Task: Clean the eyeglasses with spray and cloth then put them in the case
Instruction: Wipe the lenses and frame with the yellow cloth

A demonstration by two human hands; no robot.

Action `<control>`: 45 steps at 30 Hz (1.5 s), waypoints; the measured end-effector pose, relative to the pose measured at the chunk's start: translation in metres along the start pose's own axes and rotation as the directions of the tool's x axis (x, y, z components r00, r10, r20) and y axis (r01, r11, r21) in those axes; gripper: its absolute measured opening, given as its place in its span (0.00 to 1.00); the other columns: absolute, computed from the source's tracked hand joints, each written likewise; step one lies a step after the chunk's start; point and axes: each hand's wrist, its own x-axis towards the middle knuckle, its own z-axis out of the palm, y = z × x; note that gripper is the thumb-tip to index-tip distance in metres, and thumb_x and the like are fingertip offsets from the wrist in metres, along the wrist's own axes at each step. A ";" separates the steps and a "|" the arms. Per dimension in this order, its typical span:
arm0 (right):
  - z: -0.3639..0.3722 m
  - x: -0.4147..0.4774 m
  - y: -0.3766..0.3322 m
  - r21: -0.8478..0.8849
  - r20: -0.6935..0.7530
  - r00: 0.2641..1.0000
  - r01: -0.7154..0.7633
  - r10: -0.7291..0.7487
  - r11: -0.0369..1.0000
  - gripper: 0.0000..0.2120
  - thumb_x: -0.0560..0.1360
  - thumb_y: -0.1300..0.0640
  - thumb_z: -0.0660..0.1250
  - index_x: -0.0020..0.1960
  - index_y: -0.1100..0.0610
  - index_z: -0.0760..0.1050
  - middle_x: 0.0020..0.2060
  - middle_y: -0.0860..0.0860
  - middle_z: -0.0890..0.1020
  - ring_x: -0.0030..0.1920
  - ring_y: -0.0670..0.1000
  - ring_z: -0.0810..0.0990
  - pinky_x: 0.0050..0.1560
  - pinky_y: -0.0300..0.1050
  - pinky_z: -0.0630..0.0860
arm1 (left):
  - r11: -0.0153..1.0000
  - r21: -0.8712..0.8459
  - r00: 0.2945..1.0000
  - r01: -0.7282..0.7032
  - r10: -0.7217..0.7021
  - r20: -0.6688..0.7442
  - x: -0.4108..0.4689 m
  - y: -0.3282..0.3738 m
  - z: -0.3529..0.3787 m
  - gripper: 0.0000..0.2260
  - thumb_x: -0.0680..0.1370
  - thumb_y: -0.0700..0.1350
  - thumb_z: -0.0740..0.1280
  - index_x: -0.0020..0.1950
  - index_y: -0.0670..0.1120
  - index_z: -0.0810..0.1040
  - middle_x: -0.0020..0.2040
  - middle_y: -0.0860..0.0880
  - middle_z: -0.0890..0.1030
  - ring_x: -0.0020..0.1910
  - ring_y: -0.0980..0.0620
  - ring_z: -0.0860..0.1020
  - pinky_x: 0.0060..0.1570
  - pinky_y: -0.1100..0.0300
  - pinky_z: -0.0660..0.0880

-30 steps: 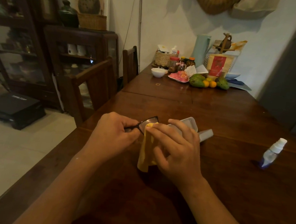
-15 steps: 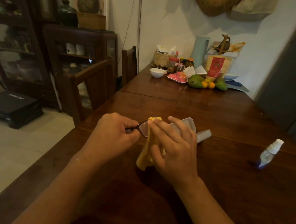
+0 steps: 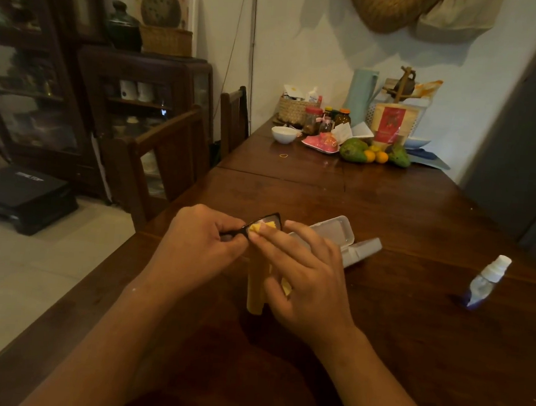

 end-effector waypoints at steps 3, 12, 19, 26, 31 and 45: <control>-0.007 0.000 0.013 -0.026 -0.069 0.995 -0.076 0.074 0.997 0.23 0.75 0.53 0.63 0.70 0.47 0.76 0.67 0.41 0.78 0.72 0.52 0.69 0.63 0.56 0.67 | 1.000 -0.015 1.000 0.013 -0.013 -0.009 0.000 0.002 0.000 0.08 0.74 0.46 0.70 0.37 0.46 0.86 0.30 0.49 0.83 0.28 0.50 0.81 0.27 0.55 0.78; -0.004 -0.003 0.012 -0.011 -0.057 0.996 0.064 -0.064 0.998 0.26 0.74 0.54 0.65 0.72 0.47 0.73 0.70 0.42 0.75 0.73 0.52 0.68 0.66 0.53 0.65 | 0.999 -0.048 1.000 -0.012 0.013 0.012 -0.002 0.006 -0.002 0.07 0.74 0.46 0.69 0.39 0.48 0.87 0.30 0.50 0.84 0.28 0.51 0.81 0.30 0.49 0.77; 0.000 -0.001 0.005 -0.024 -0.068 0.997 -0.023 0.021 0.999 0.29 0.73 0.54 0.65 0.75 0.48 0.70 0.72 0.43 0.73 0.76 0.50 0.64 0.68 0.54 0.65 | 0.997 -0.079 0.999 -0.015 0.017 0.027 -0.004 0.015 -0.005 0.17 0.72 0.57 0.64 0.39 0.47 0.87 0.32 0.54 0.84 0.30 0.52 0.82 0.37 0.48 0.80; -0.005 0.000 0.011 -0.069 -0.107 0.992 -0.076 0.068 0.995 0.27 0.74 0.53 0.64 0.73 0.47 0.72 0.70 0.42 0.75 0.75 0.51 0.66 0.66 0.55 0.64 | 0.998 -0.062 0.999 -0.018 0.019 0.028 -0.004 0.018 -0.004 0.10 0.72 0.51 0.66 0.41 0.53 0.87 0.34 0.59 0.84 0.32 0.55 0.83 0.47 0.43 0.81; 0.001 -0.002 0.002 0.004 -0.022 0.999 0.027 -0.027 1.000 0.32 0.73 0.53 0.64 0.77 0.46 0.65 0.76 0.41 0.66 0.78 0.48 0.60 0.69 0.48 0.60 | 0.997 -0.062 0.999 -0.053 0.054 0.002 -0.004 0.013 -0.005 0.07 0.72 0.48 0.67 0.44 0.52 0.85 0.36 0.59 0.85 0.33 0.56 0.83 0.41 0.54 0.80; -0.007 -0.001 0.017 -0.042 -0.060 0.997 0.044 -0.047 0.998 0.28 0.74 0.55 0.66 0.74 0.46 0.70 0.73 0.41 0.71 0.76 0.50 0.63 0.66 0.55 0.66 | 0.996 -0.086 1.000 -0.009 0.009 -0.008 -0.003 0.007 -0.008 0.14 0.75 0.37 0.70 0.38 0.56 0.85 0.31 0.57 0.84 0.29 0.57 0.81 0.28 0.72 0.72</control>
